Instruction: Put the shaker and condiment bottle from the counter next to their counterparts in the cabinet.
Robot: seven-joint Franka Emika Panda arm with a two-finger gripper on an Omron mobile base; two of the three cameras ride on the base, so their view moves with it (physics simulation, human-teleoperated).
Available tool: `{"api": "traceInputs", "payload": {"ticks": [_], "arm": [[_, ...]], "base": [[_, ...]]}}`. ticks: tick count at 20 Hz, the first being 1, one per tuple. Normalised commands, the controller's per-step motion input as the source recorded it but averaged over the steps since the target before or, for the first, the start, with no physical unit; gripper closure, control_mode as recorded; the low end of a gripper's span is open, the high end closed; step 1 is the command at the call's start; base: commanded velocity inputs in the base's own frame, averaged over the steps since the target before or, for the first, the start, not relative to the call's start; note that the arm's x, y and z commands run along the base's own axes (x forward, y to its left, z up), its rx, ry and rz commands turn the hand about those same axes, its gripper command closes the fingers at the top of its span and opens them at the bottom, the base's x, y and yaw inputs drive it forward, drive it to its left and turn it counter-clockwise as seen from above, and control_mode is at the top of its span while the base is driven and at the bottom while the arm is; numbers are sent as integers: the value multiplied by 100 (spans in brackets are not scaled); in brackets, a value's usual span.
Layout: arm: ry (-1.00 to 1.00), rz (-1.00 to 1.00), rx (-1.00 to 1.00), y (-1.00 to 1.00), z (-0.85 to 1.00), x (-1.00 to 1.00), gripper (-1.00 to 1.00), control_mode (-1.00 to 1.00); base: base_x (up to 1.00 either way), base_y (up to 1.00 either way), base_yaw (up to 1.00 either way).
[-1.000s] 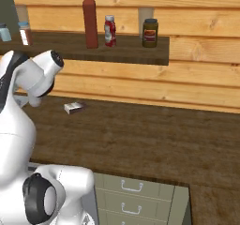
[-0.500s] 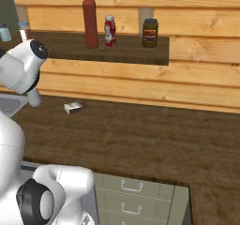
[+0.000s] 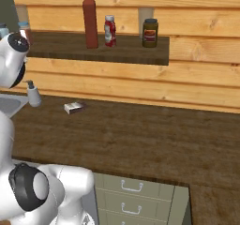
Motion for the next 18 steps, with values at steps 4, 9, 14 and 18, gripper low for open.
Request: {"api": "traceInputs", "payload": {"ticks": [4,9,14,18], "arm": [[-17,-9,0,1,71,-5,100,-100],[-12,-7,1,7,37,0,100,-100],[-7,-6,4,7,12,8,100,-100],[-14,-5,2,0,26,3,100,-100]], "base": [[0,0,0],[0,0,0],[0,0,0],[0,0,0]]}}
